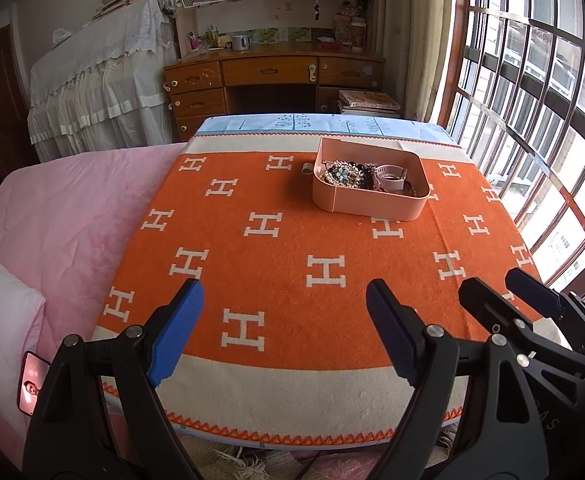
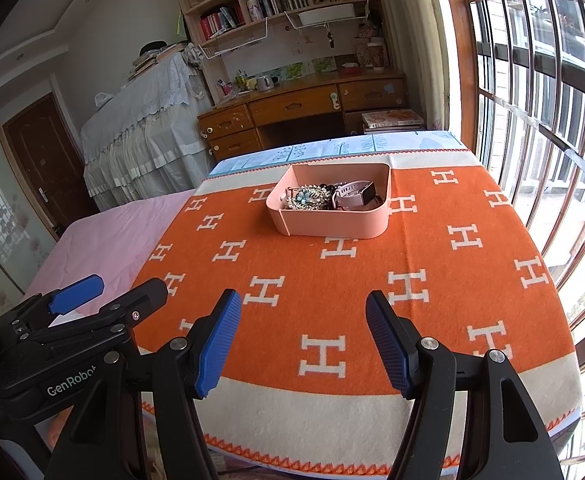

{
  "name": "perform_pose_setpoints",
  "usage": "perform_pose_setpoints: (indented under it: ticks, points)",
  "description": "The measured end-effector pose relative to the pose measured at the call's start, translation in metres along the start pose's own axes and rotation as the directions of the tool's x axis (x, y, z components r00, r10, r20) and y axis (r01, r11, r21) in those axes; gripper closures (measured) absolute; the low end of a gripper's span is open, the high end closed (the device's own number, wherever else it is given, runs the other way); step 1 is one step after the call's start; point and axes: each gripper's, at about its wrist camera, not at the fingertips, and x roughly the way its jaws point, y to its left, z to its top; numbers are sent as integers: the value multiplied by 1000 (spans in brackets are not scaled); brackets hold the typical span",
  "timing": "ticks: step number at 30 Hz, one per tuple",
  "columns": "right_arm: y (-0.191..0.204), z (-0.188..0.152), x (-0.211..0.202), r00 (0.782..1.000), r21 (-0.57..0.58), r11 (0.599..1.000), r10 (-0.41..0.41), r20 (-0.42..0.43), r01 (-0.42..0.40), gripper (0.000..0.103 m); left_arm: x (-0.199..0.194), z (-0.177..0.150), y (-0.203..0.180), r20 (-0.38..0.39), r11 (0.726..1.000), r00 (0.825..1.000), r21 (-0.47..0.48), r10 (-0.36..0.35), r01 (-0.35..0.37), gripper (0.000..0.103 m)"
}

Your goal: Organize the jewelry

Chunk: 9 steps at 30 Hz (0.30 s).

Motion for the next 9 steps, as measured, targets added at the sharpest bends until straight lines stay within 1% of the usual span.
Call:
perform_pose_setpoints:
  ticks: [5, 9]
  points:
    - [1, -1, 0, 1000, 0, 1000, 0, -3, 0, 37, 5, -5, 4, -11, 1000, 1000, -2, 2, -2, 22]
    - [3, -7, 12, 1000, 1, 1000, 1, -19, -1, 37, 10, -7, 6, -26, 1000, 1000, -5, 0, 0, 22]
